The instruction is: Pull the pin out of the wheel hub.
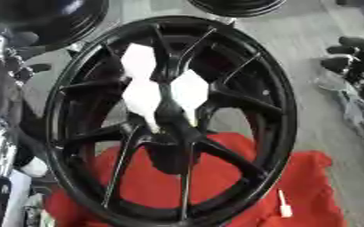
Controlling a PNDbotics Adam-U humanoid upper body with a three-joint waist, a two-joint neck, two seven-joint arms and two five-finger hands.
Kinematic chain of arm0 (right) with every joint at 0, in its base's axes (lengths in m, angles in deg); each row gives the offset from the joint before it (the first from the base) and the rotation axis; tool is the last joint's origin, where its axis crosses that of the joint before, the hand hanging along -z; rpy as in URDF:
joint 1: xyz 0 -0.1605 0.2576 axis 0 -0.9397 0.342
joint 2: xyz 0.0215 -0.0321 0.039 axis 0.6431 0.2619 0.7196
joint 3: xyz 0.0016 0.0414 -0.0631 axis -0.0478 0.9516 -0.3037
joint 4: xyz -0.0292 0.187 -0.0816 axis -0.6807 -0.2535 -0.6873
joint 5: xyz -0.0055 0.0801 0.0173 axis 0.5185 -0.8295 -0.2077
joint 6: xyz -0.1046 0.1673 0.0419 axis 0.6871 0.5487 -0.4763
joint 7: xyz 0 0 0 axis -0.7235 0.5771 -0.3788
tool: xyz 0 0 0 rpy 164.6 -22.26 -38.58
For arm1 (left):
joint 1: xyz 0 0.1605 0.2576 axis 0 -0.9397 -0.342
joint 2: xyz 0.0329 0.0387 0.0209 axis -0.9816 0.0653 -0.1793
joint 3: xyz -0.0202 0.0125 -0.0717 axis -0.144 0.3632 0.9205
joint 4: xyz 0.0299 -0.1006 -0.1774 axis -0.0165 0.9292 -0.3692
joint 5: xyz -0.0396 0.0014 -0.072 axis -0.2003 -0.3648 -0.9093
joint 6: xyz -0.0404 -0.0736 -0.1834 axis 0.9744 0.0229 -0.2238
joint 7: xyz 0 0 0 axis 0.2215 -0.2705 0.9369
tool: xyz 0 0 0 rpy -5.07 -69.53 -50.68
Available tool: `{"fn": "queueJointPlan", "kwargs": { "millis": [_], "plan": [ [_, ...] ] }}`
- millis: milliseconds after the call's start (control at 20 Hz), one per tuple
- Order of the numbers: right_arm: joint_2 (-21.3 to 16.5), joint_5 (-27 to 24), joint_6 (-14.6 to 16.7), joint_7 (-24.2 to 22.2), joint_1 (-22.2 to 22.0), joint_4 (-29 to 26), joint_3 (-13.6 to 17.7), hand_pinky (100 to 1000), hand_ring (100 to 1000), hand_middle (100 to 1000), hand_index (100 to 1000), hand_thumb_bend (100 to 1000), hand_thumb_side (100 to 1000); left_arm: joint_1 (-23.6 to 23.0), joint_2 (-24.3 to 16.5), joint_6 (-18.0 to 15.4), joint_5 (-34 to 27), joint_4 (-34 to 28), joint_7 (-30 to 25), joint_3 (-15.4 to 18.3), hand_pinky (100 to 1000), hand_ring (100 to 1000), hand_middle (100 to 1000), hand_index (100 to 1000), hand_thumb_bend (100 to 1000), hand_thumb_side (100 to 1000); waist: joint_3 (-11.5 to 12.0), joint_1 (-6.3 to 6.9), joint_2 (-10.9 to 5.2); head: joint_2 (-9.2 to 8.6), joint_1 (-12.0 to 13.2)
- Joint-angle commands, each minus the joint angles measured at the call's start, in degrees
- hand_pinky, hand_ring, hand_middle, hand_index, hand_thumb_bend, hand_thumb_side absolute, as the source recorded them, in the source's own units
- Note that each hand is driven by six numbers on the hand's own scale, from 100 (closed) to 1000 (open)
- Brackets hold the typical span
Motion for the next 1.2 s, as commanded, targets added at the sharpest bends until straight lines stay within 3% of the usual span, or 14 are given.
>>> {"fn": "queueJointPlan", "kwargs": {
  "millis": [50, 300, 500, 950, 1200],
  "plan": [
    [-1.07, -0.14, -0.08, 0.08, 0.46, -0.58, 0.5, 950, 769, 761, 832, 100, 686, 1.02, -0.93, -0.05, 0.14, -1.09, -0.16, -0.04, 676, 781, 748, 722, 135, 795, -0.18, -0.11, -1.57, -0.02, -0.57],
    [-1.06, -0.2, -0.08, 0.19, 0.49, -0.6, 0.68, 950, 769, 762, 832, 100, 685, 2.54, -1.71, -0.19, 0.07, -1.37, -0.26, -0.27, 678, 786, 754, 726, 126, 783, -0.5, -0.01, -1.48, 0.19, -1.17],
    [-1.24, -0.02, -0.03, 0.19, 0.06, -0.59, 0.71, 951, 770, 762, 832, 100, 686, 8.8, -6.28, -0.78, 0.38, -1.83, -1.25, -1.47, 686, 795, 768, 737, 100, 733, -0.41, 0.24, -1.82, 0.39, -1.4],
    [-2.12, 0.98, 0.14, 0.02, -1.32, -0.55, 0.52, 951, 770, 763, 832, 100, 692, 30.21, -24.31, -5.0, 4.67, 2.39, -12.76, -12.84, 736, 810, 787, 775, 100, 689, 0.02, 1.34, -2.74, 1.39, -2.13],
    [-2.45, 1.68, 0.24, -0.05, -1.96, -0.42, 0.4, 951, 770, 763, 832, 100, 695, 37.5, -26.96, -8.34, 11.0, 4.95, -23.98, -17.85, 779, 816, 791, 807, 100, 645, 0.39, 1.69, -3.04, 1.54, -2.75]
  ]
}}
